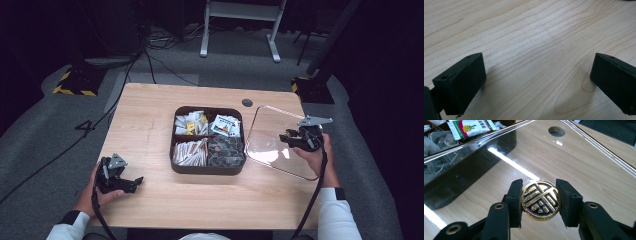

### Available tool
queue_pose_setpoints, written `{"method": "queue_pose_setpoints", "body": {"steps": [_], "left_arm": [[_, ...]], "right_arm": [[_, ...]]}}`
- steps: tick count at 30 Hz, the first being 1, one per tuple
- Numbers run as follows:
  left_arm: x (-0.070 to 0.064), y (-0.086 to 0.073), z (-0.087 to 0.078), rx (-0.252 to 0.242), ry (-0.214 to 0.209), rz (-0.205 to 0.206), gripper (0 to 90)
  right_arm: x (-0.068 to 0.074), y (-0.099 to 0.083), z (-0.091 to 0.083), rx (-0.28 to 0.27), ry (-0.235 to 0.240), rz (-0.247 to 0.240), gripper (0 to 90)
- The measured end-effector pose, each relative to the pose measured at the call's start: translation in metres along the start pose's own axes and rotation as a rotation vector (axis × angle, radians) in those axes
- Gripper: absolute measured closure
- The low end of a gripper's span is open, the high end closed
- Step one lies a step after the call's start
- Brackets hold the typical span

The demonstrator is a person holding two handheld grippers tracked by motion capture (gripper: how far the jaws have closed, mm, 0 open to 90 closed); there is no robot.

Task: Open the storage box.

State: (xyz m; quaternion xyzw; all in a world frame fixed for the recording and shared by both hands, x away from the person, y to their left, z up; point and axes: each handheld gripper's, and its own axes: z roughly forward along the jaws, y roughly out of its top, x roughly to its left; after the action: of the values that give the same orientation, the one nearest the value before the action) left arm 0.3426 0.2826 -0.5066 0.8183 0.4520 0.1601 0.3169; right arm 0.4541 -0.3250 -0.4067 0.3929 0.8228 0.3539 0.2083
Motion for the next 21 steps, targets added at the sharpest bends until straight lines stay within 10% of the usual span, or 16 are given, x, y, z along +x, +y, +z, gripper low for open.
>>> {"method": "queue_pose_setpoints", "body": {"steps": [21], "left_arm": [[0.0, 0.0, 0.0, 0.0, 0.0, 0.0, 0.5]], "right_arm": [[-0.008, -0.017, 0.011, 0.06, -0.002, 0.008, 59.5]]}}
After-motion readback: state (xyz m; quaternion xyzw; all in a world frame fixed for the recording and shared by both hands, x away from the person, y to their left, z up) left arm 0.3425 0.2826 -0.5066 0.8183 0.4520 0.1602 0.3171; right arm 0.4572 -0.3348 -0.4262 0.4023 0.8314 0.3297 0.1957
